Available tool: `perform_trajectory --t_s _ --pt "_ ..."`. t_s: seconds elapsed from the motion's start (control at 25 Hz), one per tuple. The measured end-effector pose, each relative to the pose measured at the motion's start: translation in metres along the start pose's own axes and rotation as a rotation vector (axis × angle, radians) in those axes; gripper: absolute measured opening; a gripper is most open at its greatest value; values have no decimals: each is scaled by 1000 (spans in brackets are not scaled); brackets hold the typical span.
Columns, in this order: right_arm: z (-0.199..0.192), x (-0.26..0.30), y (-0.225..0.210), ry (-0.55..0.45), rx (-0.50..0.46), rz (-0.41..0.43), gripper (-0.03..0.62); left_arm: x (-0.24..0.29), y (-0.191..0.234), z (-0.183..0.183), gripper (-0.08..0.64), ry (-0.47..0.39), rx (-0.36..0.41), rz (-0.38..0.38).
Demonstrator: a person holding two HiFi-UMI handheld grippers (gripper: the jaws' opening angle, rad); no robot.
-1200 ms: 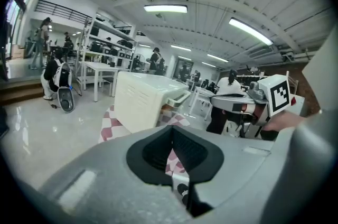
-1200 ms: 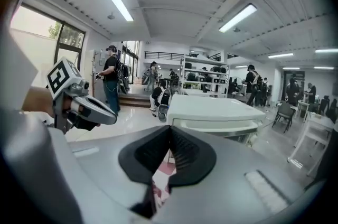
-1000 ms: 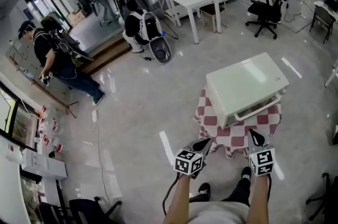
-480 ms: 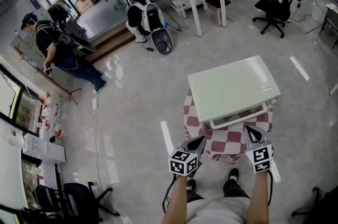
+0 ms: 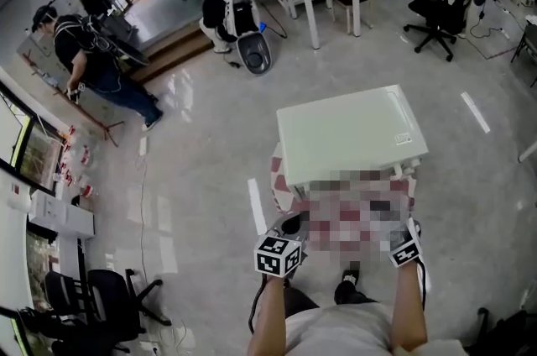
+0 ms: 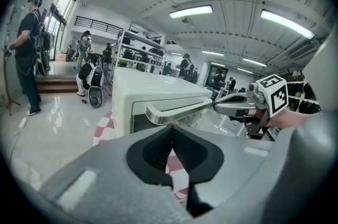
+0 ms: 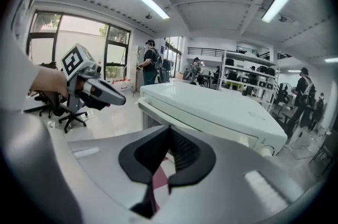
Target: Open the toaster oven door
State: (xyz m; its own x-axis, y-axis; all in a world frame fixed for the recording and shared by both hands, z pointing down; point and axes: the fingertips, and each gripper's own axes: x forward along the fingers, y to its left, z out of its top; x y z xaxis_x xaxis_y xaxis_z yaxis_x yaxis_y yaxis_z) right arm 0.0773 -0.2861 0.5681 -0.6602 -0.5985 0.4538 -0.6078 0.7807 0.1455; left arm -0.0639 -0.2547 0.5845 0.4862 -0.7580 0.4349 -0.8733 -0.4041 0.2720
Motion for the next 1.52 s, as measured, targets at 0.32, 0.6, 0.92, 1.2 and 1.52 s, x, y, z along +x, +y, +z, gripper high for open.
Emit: perform_trajectory --t_s 0.32,0.6,0.92,1.2,1.52 --pt "-39 12 -5 246 -538 51 4 25 -9 8 6 -40 -13 25" --pt "-41 16 -23 347 -789 74 5 30 -20 18 6 -44 22 35" --pt "-41 24 -29 414 -894 60 84 31 -11 11 6 -49 -31 78" --pt "-35 32 -38 441 -949 41 133 34 -16 16 6 -52 -31 79" --pt "-47 41 -41 498 -1029 58 156 36 -14 22 6 -60 -17 85"
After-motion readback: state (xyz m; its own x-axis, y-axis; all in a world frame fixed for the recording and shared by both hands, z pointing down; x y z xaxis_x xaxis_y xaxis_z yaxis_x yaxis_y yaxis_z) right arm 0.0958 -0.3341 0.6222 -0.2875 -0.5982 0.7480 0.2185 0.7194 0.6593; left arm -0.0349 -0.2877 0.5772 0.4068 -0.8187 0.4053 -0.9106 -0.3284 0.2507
